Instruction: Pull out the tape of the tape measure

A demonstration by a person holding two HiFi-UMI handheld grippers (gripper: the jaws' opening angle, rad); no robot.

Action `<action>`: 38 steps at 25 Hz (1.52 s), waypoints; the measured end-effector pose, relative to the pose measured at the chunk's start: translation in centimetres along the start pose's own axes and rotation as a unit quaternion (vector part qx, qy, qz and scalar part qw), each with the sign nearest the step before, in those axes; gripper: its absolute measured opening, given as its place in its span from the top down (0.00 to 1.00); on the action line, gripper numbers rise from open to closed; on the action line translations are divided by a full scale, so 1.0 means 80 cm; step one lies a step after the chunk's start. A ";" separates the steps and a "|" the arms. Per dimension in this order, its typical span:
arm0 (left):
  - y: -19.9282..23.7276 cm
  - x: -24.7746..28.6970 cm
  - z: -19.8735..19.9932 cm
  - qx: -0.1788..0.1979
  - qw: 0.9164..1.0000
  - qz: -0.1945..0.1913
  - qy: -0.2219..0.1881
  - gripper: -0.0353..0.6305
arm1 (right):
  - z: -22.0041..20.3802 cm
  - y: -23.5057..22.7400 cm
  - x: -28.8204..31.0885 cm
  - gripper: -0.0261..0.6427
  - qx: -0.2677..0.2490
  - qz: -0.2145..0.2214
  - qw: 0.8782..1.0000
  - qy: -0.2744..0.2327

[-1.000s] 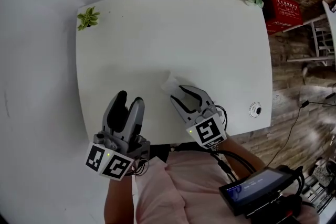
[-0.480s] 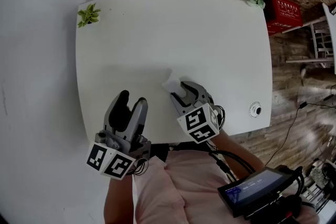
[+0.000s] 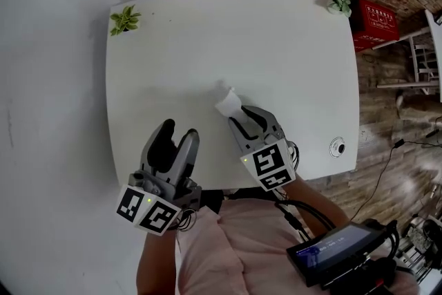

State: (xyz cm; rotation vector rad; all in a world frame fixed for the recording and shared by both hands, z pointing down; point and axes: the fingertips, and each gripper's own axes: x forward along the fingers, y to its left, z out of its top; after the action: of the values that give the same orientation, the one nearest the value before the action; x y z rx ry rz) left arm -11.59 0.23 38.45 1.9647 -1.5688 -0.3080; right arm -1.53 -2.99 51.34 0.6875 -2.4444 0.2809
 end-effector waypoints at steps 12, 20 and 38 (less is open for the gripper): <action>-0.045 0.017 0.044 0.025 0.999 -0.025 -0.012 0.51 | 0.175 0.021 -0.082 0.75 0.000 0.026 0.981 -0.192; -0.065 0.026 0.066 0.046 0.998 -0.040 -0.018 0.50 | 0.216 0.049 -0.108 0.75 -0.009 0.043 0.969 -0.244; -0.084 0.027 0.079 0.066 0.995 -0.068 -0.021 0.74 | 0.224 0.072 -0.113 0.75 -0.065 0.050 0.962 -0.260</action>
State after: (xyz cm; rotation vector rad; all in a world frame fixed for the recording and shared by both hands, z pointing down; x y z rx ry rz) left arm -8.91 -2.93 29.92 2.1850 -1.5194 -0.3086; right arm -6.79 -0.55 31.33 0.6416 -2.9688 -0.0333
